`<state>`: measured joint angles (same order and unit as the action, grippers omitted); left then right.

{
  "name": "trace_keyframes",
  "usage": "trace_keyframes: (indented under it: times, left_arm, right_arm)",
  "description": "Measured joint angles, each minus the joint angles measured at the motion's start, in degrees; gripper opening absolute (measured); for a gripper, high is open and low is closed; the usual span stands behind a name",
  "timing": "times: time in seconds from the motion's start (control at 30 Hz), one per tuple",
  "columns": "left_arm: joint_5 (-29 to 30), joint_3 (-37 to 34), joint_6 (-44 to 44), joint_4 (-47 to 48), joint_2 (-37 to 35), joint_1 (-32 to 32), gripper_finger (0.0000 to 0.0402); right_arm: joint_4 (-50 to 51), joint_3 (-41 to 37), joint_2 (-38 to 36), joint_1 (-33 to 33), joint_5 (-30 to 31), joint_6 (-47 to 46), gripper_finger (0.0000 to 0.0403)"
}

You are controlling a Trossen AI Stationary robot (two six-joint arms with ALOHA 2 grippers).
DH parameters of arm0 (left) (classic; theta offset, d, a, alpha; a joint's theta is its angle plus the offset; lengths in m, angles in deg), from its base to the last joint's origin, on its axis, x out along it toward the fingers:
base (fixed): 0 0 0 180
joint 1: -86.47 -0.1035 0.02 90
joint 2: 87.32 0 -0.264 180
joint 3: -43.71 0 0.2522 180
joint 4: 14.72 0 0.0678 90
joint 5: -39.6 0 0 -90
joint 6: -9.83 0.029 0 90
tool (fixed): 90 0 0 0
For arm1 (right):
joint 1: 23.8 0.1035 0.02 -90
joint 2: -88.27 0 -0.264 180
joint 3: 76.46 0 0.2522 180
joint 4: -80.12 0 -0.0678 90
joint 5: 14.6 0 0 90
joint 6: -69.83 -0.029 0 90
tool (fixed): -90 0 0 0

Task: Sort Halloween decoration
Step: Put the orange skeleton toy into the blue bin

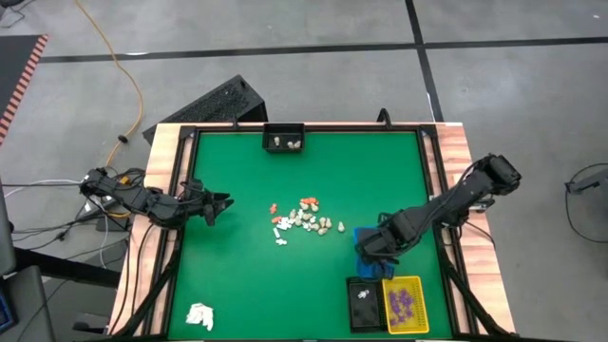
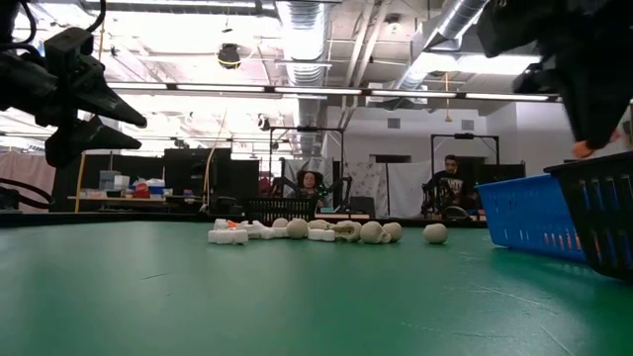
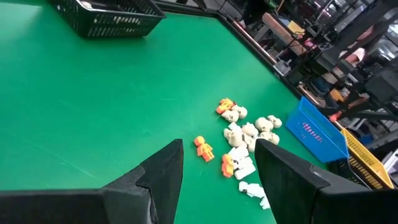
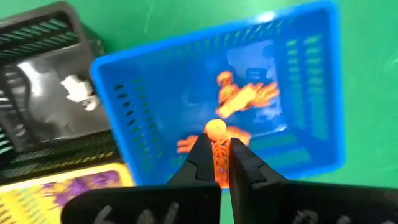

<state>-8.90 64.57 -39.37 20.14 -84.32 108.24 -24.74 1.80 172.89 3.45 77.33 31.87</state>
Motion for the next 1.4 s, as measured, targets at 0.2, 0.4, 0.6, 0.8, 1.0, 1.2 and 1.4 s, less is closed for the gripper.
trace_keyframes:
  times: [0.2,0.4,0.6,0.8,1.0,1.2,1.4]
  left_arm:
    - [0.92,0.00,0.03,0.02,0.00,-0.01,0.0189]
    - [0.95,0.00,0.03,0.00,0.00,0.00,0.0189]
    - [0.98,0.00,0.01,0.01,-0.02,0.00,0.0189]
    - [0.98,0.00,-0.03,0.00,0.00,0.01,0.0189]
    - [0.96,0.00,-0.03,-0.02,-0.01,-0.01,0.0189]
    - [0.96,0.00,0.01,-0.01,0.00,0.00,0.0189]
    - [0.96,0.00,-0.03,0.00,0.00,0.00,0.0189]
  right_arm:
    - [-1.53,-3.53,-1.73,-2.88,-0.08,3.06,0.0015]
    - [-5.47,-8.96,-7.18,-5.16,0.05,0.76,0.0015]
    - [-6.43,-11.23,-10.10,-5.68,1.10,-2.20,0.0036]
    - [-6.68,-11.42,-10.34,-5.67,1.08,-2.57,0.0067]
    - [-6.70,-11.42,-10.34,-5.67,1.14,-2.57,0.0102]
    - [-6.69,-11.42,-10.34,-5.67,1.14,-2.63,0.0143]
    - [-7.11,-11.42,-10.34,-5.67,1.14,-2.37,0.0177]
